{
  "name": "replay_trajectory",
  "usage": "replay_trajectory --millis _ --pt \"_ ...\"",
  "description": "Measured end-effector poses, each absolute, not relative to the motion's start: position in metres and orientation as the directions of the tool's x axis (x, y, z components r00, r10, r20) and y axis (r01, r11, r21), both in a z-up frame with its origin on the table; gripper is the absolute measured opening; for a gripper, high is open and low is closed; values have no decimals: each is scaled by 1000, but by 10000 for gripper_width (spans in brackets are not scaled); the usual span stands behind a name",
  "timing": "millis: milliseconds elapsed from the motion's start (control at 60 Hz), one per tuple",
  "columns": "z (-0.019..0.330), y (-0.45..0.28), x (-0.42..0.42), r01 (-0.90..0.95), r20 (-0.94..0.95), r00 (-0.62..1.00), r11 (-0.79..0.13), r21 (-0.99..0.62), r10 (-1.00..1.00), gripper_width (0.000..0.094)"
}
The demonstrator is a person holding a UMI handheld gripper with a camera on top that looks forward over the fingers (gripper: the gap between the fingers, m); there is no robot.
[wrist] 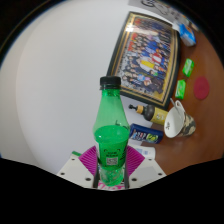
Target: Pour water
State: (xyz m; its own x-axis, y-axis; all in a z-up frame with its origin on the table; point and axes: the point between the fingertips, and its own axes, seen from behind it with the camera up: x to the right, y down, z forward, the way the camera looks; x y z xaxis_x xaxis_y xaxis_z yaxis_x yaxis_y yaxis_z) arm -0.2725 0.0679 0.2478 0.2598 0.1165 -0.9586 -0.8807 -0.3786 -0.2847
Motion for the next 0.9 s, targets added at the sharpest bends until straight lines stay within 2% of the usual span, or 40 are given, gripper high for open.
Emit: replay_trajectory --millis 117,283,467,733,817,900 --pt "252 91 -283 -914 -997 -52 -405 27 50 343" --pt "244 115 -293 -842 -924 -380 -398 363 -39 340" --pt "225 133 -292 -730 -801 -591 -358 582 -97 340" --pt "207 135 -303 -711 -790 -598 -364 602 -138 340" --pt "209 131 -307 -776 -864 -486 -391 495 -129 342" --pt "217 126 -307 -853 -955 -283 -431 295 -94 340"
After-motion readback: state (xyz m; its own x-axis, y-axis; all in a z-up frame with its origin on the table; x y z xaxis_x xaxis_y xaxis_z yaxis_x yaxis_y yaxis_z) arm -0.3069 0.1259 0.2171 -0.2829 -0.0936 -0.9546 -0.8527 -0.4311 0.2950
